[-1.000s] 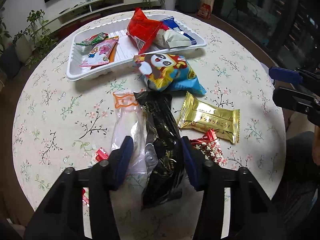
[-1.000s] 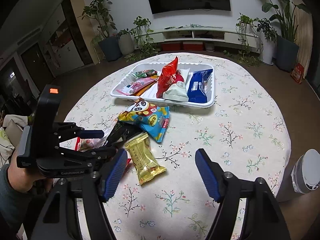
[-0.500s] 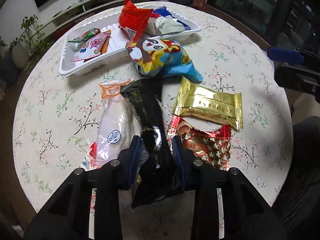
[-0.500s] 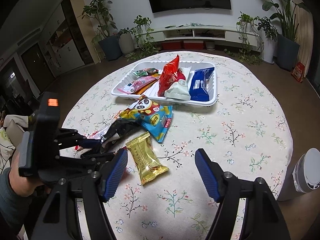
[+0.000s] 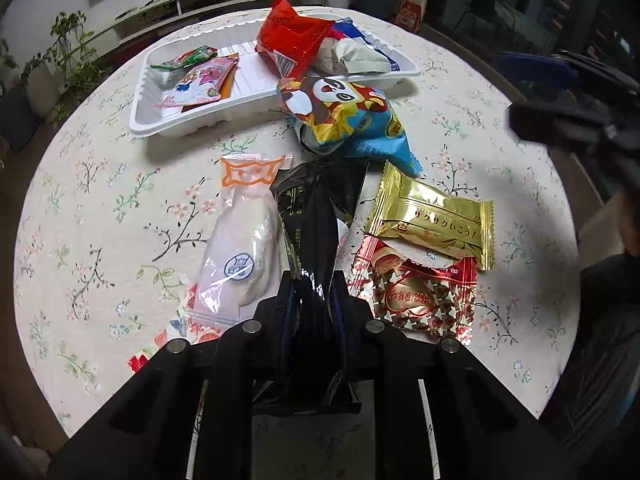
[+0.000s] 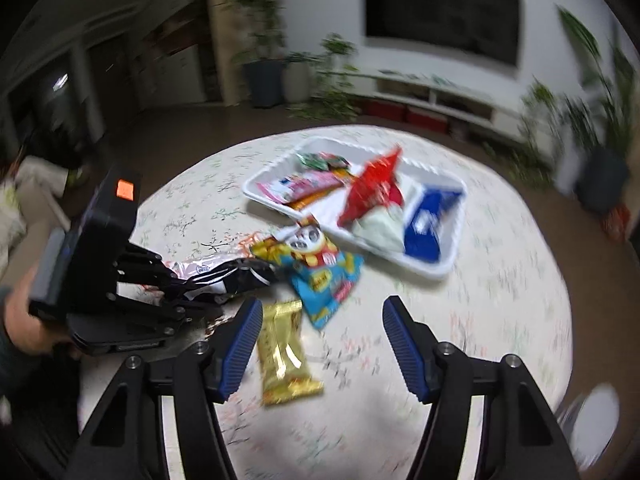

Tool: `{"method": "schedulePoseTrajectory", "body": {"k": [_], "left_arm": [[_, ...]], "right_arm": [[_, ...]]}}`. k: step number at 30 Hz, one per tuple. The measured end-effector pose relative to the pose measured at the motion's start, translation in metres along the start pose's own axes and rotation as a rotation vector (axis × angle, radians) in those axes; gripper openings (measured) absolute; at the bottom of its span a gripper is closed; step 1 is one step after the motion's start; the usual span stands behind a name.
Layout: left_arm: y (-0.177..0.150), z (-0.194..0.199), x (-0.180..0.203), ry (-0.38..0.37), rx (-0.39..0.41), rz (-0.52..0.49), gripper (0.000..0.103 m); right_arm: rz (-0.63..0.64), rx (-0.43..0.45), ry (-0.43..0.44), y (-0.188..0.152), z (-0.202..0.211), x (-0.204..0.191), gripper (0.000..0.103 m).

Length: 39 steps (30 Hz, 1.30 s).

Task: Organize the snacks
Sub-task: 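Grasp the black bag with the left tool while the right tool grasps the panda chip bag, then lift the black bag left while right tool carries panda bag to tray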

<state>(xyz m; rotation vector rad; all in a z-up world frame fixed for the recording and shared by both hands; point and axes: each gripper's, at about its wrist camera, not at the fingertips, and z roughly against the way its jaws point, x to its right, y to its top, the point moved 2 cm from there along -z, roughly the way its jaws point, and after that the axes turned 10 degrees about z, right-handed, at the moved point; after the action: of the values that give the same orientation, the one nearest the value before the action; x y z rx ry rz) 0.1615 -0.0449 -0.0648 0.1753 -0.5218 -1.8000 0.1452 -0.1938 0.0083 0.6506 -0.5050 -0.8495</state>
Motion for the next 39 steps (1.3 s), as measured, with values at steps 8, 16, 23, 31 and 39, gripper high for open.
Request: {"method": "schedulePoseTrajectory", "body": {"k": [8,16,23,31,39], "left_arm": [[-0.007,0.014,-0.010,-0.076,0.033,0.064,0.015],[-0.010,0.018,-0.014,-0.104,0.063,0.090,0.015],[-0.014,0.017,-0.017,-0.128,0.060,0.105,0.014],[-0.014,0.013,-0.018,-0.143,0.061,0.113,0.014],[-0.014,0.014,-0.020,-0.152,0.067,0.126,0.014]], "right_arm": [[0.144,-0.030,0.035,0.015,-0.045,-0.005,0.074],[0.251,-0.089,0.042,0.024,-0.084,-0.016,0.074],[0.315,-0.132,0.015,0.032,-0.111,-0.022,0.074],[0.303,-0.194,0.016,0.026,-0.128,-0.020,0.062],[0.203,-0.200,0.024,0.019,-0.125,-0.004,0.041]]}}
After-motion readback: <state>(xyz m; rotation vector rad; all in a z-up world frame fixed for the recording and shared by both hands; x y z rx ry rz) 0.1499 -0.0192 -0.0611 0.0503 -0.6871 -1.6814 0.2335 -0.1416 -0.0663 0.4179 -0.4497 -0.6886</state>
